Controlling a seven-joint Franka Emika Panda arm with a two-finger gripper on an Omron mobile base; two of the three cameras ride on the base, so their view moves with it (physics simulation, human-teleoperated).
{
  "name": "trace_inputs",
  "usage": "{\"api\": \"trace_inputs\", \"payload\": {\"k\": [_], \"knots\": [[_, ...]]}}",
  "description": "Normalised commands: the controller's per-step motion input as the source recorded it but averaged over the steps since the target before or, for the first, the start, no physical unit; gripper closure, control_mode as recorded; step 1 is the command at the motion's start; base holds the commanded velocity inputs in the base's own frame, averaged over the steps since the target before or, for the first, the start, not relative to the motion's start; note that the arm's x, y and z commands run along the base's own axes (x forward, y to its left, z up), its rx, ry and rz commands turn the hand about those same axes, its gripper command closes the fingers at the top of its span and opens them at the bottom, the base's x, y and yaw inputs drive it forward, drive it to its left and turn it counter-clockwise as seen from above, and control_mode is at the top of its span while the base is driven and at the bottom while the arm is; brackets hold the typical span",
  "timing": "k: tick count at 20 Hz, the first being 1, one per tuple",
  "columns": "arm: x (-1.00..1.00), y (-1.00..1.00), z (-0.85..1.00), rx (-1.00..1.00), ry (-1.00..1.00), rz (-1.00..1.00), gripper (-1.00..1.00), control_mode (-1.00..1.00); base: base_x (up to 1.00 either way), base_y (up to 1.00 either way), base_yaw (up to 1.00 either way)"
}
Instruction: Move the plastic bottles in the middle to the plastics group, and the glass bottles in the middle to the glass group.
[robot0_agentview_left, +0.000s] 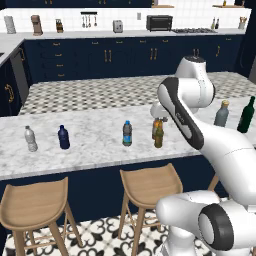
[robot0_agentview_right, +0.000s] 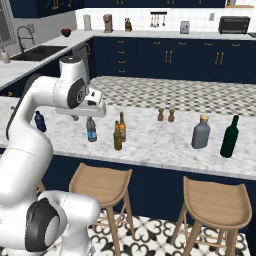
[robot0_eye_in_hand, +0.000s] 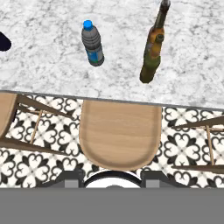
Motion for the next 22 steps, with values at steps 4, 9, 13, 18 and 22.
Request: {"api": "trace_inputs", "payload": {"k": [4,9,13,18,22], "knots": [[-0.05,-0.04,-0.04,-0.02,-0.01,0.00,-1.00,-1.00,0.00,0.00,0.00],[0.03,-0.29,-0.18,-0.04,0.02,0.00,-1.00,-1.00,0.00,0.00,0.00],[0.27,-0.47,-0.11,0.00,0.05,0.00,-1.00,-1.00,0.00,0.00,0.00],[0.65,-0.27,-0.07,0.00,0.06,0.00,-1.00,-1.00,0.00,0.00,0.00],[0.82,-0.02,-0.10,0.00,0.01,0.00,-1.00,-1.00,0.00,0.00,0.00]]}}
